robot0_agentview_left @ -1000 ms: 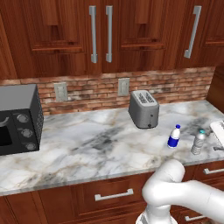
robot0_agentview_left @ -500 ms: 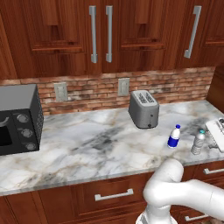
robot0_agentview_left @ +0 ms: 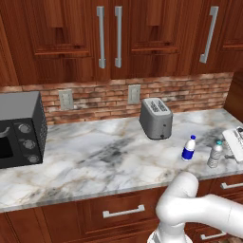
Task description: Take the bottled waters from the counter and place them in the freezer to freeze. Close the freezer door after placing the bottles.
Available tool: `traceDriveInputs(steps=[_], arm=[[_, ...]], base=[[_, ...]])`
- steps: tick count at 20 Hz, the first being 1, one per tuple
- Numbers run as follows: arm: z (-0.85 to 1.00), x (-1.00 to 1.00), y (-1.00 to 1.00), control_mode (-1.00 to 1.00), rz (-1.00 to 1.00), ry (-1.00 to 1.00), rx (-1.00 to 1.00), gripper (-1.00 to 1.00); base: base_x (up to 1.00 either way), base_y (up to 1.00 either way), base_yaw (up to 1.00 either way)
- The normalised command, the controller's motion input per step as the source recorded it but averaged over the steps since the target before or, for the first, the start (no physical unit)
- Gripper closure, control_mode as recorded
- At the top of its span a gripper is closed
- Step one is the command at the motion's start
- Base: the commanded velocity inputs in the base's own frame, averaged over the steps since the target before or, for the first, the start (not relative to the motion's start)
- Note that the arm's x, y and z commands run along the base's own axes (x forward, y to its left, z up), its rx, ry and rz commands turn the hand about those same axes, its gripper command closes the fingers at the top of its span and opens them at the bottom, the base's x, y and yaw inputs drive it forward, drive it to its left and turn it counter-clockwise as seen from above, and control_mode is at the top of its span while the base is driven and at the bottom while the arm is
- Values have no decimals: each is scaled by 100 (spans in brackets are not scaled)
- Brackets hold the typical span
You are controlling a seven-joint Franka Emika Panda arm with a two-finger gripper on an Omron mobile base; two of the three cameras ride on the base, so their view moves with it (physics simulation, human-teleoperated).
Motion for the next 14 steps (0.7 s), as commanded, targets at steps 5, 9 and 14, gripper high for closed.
traceDriveInputs(steps=[5,9,14], arm=[[-10,-12,6,-100,-2,0,0,-100],[-17,-25,7,-100,0,0,0,-100],[-1,-4,11,-100,0,0,0,-100]], base=[[0,0,0],[0,0,0],[0,0,0]])
